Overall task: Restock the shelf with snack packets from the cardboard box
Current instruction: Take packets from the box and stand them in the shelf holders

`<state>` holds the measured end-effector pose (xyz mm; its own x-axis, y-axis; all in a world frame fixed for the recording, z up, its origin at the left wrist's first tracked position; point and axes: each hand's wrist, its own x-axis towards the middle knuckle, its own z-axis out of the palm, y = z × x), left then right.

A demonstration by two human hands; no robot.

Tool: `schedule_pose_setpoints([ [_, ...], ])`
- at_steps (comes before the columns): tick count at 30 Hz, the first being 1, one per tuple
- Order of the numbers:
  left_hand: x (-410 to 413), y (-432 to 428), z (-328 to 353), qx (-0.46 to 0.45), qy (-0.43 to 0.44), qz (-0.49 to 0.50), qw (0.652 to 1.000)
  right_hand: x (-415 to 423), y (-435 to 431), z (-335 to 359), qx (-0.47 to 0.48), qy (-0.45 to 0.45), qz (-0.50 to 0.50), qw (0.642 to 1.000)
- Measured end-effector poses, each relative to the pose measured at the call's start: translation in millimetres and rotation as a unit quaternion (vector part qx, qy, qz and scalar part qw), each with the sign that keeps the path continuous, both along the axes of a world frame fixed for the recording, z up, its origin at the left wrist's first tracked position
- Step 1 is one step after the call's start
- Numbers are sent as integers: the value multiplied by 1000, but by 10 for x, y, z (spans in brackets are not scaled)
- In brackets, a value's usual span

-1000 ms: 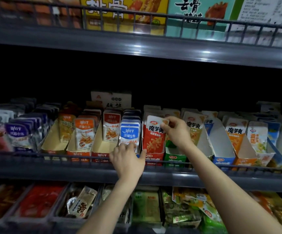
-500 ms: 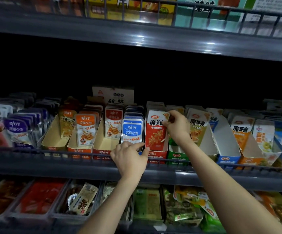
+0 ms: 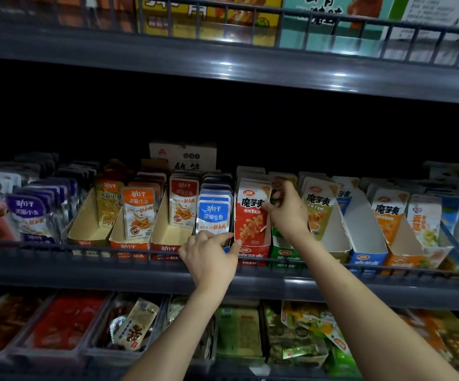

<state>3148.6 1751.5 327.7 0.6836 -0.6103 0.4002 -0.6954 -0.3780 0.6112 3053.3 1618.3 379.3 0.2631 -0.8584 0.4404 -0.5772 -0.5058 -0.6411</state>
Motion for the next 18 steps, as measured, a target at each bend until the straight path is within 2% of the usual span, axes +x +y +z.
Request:
schedule_pose_setpoints([
  [8, -28, 414, -57, -38, -17, 2, 999, -508, 523, -47, -1, -62, 19, 998],
  [13, 79, 1074, -335, 14, -17, 21, 1000, -896, 1084, -321, 38, -89, 4, 995],
  [18, 148, 1785, -729, 66, -27, 39, 997, -1154, 1659, -821, 85, -79, 12, 993],
])
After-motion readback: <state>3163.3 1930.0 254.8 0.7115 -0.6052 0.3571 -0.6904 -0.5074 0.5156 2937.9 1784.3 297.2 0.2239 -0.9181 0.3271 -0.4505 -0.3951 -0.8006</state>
